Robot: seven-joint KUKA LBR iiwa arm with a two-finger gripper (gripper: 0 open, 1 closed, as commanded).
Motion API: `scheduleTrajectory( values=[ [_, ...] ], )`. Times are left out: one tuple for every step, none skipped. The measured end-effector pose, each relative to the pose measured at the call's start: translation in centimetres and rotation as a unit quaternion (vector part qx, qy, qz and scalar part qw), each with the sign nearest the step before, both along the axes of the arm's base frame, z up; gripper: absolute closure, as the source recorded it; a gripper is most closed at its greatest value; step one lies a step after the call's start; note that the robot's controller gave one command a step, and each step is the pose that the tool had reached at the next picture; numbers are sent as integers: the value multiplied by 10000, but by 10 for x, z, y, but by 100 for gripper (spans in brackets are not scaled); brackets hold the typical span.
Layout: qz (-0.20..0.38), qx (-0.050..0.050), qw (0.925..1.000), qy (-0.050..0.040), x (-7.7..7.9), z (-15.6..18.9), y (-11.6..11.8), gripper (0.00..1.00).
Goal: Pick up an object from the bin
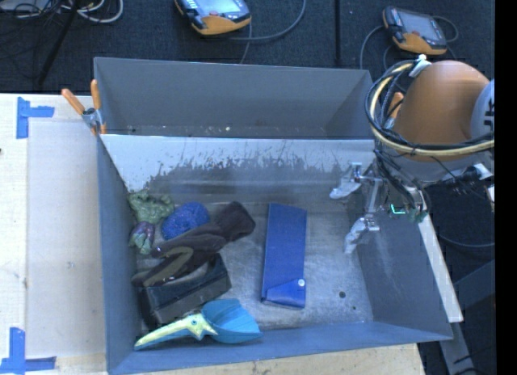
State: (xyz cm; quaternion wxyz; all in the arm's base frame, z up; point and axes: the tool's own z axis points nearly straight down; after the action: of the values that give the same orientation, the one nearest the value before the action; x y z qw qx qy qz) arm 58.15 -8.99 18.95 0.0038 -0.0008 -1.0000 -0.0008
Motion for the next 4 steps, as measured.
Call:
scheduleTrajectory(
  values=[
    [10,-7,10000,-37,2,4,0,0],
    [1012,-14,9948,-76,4,-37,18,0],
    [2454,14,9694,-13,-15,-57,60,0],
    [3021,7,9533,-46,3,-49,50,0]
  ],
)
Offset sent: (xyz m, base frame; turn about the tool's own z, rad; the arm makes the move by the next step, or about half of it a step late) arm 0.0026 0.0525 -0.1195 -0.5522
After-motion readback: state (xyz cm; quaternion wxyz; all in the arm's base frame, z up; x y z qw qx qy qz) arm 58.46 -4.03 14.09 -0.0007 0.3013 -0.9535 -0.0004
